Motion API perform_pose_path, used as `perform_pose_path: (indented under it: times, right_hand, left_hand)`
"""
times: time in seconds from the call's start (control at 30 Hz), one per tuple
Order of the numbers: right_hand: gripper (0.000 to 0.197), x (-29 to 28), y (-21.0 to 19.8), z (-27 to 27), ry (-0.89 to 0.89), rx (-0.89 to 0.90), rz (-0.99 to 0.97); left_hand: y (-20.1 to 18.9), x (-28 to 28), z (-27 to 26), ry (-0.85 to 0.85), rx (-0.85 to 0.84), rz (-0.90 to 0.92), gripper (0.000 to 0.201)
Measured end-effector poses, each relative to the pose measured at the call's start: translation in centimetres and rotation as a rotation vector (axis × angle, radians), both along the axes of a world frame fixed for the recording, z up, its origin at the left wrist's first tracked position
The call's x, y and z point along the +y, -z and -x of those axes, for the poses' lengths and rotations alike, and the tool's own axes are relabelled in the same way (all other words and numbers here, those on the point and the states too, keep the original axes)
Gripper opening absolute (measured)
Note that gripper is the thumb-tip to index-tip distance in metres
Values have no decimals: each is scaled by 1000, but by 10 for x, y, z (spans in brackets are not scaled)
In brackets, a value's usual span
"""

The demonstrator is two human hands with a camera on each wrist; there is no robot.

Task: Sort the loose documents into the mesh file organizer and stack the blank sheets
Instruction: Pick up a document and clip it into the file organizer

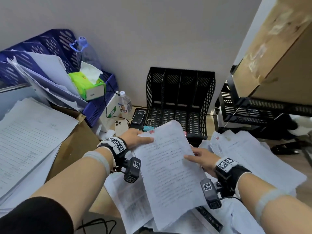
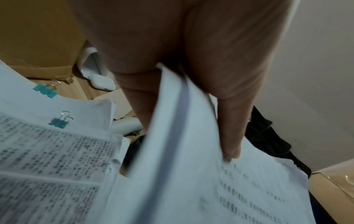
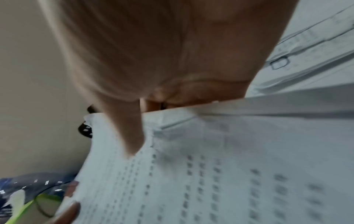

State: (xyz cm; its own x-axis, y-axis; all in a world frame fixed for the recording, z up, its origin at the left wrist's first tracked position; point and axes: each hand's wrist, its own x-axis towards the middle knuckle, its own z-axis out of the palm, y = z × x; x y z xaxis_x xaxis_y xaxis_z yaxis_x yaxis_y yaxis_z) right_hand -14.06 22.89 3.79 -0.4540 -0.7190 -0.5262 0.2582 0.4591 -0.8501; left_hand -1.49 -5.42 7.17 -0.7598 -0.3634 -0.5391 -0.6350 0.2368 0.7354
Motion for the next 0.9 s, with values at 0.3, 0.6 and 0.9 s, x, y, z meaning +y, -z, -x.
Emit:
perform_pose_path:
  times: [0.3, 0.6, 0.9]
  right_hand:
    - [22, 41, 69, 33, 395, 109, -95]
    - [17, 31, 47, 22, 521, 7, -61]
    - [74, -12, -18, 11, 254, 413, -283]
  left_hand:
    - [21, 31, 28, -109, 132, -356, 29]
    - [51, 53, 27, 43, 24, -358, 21]
    - [23, 41, 49, 91, 150, -135, 15]
